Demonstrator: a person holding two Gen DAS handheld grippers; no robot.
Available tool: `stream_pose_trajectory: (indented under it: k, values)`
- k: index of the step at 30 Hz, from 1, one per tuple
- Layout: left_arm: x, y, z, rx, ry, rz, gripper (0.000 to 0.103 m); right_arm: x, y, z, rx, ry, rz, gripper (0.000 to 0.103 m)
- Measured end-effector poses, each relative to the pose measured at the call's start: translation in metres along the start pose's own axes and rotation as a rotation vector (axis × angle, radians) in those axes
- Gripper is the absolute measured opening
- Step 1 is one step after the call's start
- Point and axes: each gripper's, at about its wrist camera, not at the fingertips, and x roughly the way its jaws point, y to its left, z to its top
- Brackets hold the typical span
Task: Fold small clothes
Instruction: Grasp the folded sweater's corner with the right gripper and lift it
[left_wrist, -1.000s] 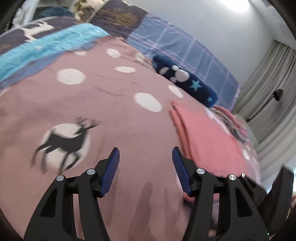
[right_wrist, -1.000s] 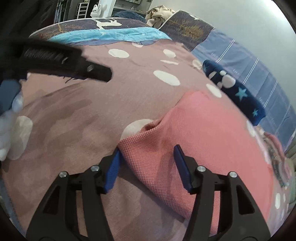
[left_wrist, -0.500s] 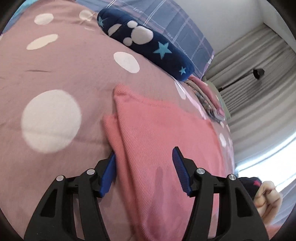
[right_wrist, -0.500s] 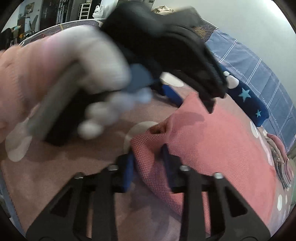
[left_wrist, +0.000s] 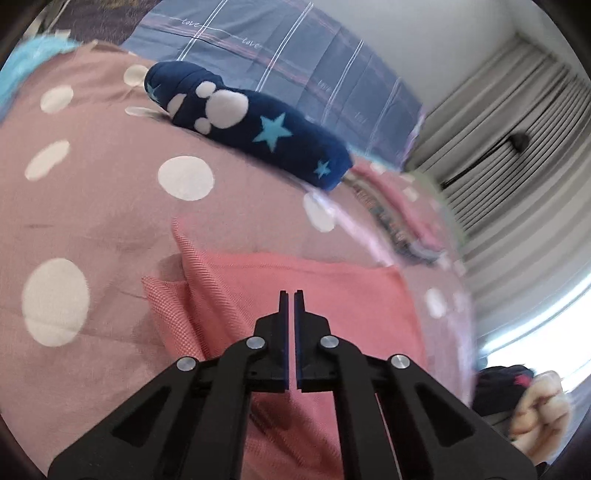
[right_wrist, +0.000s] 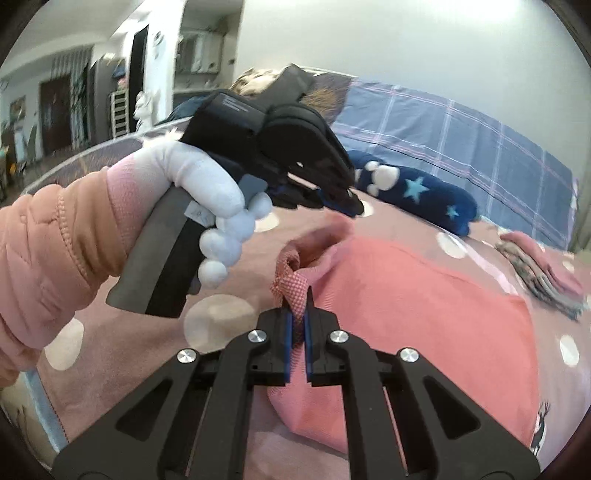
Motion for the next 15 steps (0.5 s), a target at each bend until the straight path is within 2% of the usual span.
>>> stream_pose_trajectory:
  k: [1,2,3,4,5,7,11,15]
  values:
    - [-0.002,-0.003,0.000,0.014,-0.002,0.056,0.002,-0.001,-0.009,-0.002,0.026,0.008,0.003,0.005]
    - [-0.006,-0.004,-0.001,0.033,-0.014,0.111,0.009,-0.001,-0.015,-0.005,0.052,0.018,0.020,0.005]
    - [-0.013,0.000,-0.003,0.041,-0.030,0.150,0.017,-0.002,-0.020,-0.007,0.082,0.033,0.051,0.005]
    - [-0.019,0.005,-0.006,0.036,-0.042,0.168,0.035,-0.001,-0.025,-0.010,0.120,0.052,0.105,0.005]
    - [-0.027,0.013,-0.009,0.018,-0.060,0.181,0.039,-0.001,-0.029,-0.012,0.143,0.064,0.149,0.005]
    - [-0.041,0.033,-0.016,-0.038,-0.080,0.180,0.039,-0.001,-0.032,-0.021,0.180,0.083,0.248,0.005]
    - [-0.045,0.053,-0.033,-0.122,-0.042,0.105,0.042,0.001,-0.041,-0.030,0.244,0.107,0.311,0.005]
    - [-0.027,0.047,-0.036,-0.122,0.026,0.068,0.058,0.006,-0.047,-0.028,0.284,0.110,0.349,0.005]
